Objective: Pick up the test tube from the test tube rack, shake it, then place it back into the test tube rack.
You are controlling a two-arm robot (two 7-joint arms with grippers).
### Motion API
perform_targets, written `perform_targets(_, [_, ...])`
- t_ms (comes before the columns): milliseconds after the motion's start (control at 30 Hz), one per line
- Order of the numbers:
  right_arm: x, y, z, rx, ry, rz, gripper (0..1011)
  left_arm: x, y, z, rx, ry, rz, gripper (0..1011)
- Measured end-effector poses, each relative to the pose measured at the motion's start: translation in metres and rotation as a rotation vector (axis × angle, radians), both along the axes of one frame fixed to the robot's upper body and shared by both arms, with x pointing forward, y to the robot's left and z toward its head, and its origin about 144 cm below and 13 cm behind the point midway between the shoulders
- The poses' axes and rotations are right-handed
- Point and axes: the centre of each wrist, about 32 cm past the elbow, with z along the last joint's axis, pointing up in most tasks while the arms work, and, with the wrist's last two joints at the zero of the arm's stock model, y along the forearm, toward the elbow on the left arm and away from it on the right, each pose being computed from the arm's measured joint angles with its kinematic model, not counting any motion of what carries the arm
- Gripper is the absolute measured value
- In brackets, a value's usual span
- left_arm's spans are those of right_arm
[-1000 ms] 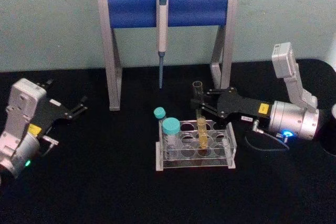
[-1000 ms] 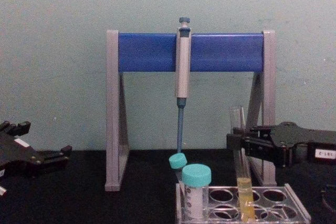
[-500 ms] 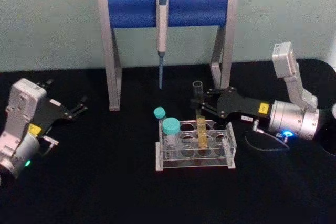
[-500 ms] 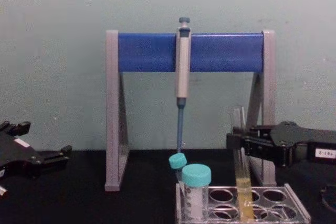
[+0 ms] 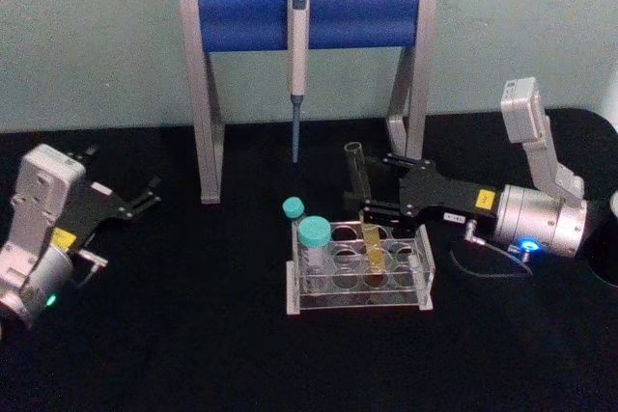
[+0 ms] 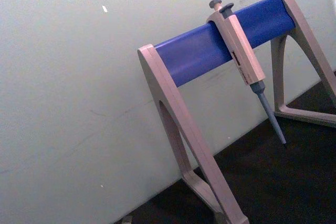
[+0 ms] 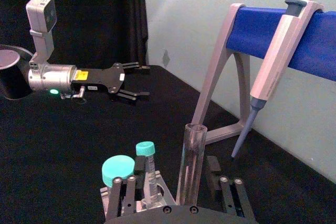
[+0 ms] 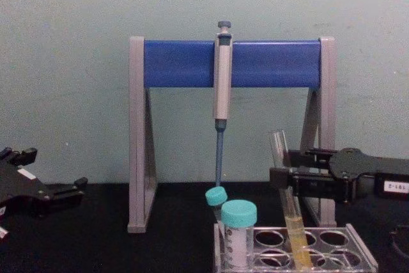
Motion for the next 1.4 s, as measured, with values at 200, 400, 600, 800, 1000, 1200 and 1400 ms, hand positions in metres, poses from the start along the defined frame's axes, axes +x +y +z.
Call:
perform_targets(200, [0.000,0.000,0.000,0.000,0.000,0.000,867,0.000,0.000,0.000,0.000,0.000,0.000,1001])
perform_targets(400, [0.000,0.000,0.000,0.000,0.000,0.000,1000,0.000,0.000,0.000,0.000,0.000,0.000,1001])
perform_targets(600, [0.000,0.000,0.000,0.000,0.000,0.000,1000,0.000,0.000,0.000,0.000,0.000,0.000,1001])
perform_targets(800, [-0.001,-0.001,0.001,0.006,-0.015,-0.005,1000,0.000,0.000,0.000,0.000,0.000,0.000,1001])
perform_targets(1000, [-0.007,-0.004,0.006,0.056,-0.063,-0.040,1000,0.000,0.000,0.000,0.000,0.000,0.000,1001])
perform_targets(1200, [-0.015,-0.009,0.015,0.145,-0.131,-0.104,1000,0.000,0.000,0.000,0.000,0.000,0.000,1001])
perform_targets(1400, [-0.026,-0.011,0.023,0.203,-0.190,-0.225,1000,0.000,0.000,0.000,0.000,0.000,0.000,1001])
